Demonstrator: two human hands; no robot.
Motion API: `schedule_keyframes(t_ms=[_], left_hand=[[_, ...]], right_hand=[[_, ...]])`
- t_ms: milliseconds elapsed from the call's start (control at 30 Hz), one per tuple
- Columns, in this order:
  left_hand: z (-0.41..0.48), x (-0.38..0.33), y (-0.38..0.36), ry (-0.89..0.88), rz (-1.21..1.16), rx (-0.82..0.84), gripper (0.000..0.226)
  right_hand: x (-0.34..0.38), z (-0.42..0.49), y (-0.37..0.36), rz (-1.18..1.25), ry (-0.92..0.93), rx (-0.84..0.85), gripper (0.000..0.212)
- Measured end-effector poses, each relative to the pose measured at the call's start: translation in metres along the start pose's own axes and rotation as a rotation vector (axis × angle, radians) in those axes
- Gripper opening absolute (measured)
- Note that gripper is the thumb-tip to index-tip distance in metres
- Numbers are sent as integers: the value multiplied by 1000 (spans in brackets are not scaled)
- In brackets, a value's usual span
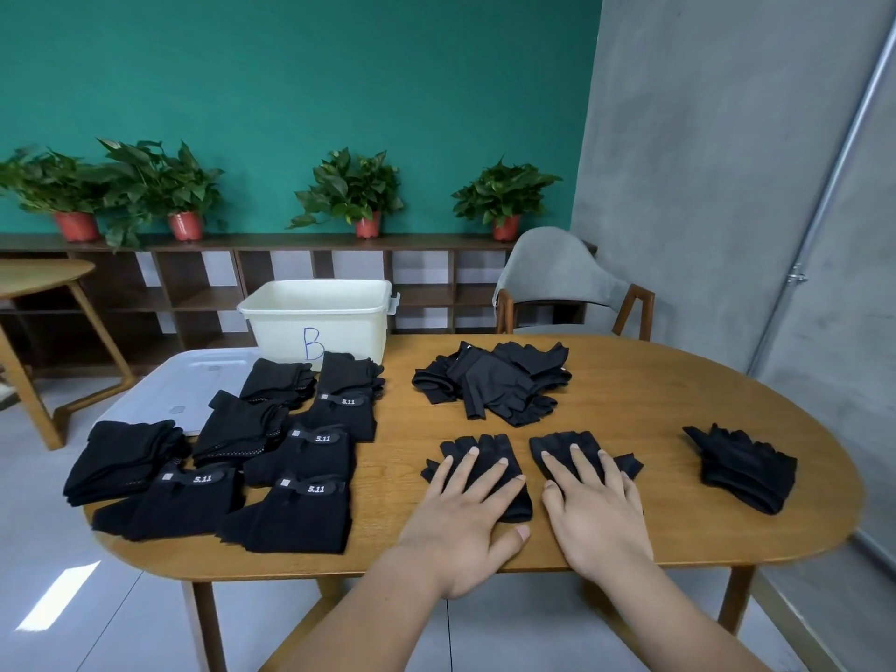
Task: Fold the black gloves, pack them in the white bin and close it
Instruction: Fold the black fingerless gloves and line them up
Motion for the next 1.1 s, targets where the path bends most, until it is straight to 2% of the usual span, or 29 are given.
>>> schedule_keyframes(t_ms=[100,167,233,333,433,600,833,933,1000,1100], left_hand=[[-6,-3,3,-23,27,-183,69],[-12,-5,4,-8,54,-299,63],[-16,-7,4,24,44,-365,54],[-15,-7,6,76,17,-339,47],[-14,-5,3,76,8,-314,50],[-13,-4,2,86,19,-280,63],[-13,-3,2,174,35,-249,69],[-12,-2,0,203,35,-232,70],[-12,-2,-1,204,43,-236,70],[-13,-2,0,204,26,-239,69]], right_hand=[[0,-6,0,-6,-28,-198,63],[-3,-8,-2,34,-72,-333,52],[-5,-9,-5,64,-114,-345,45],[-5,-7,-7,63,-80,-296,45],[-7,-6,-10,163,-24,-332,43],[-13,-7,-10,251,-162,-474,35],[-12,-8,-13,164,-315,-513,40],[-10,-7,-12,130,-394,-443,48],[-11,-7,-12,115,-390,-403,44],[-12,-9,-9,175,-327,-436,35]])
Point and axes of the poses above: each hand's wrist, its own z-axis towards the middle knuckle, its own y-axis out of the back of the hand, x = y × z, the point moved 2 cm from there along z, towards the middle knuckle
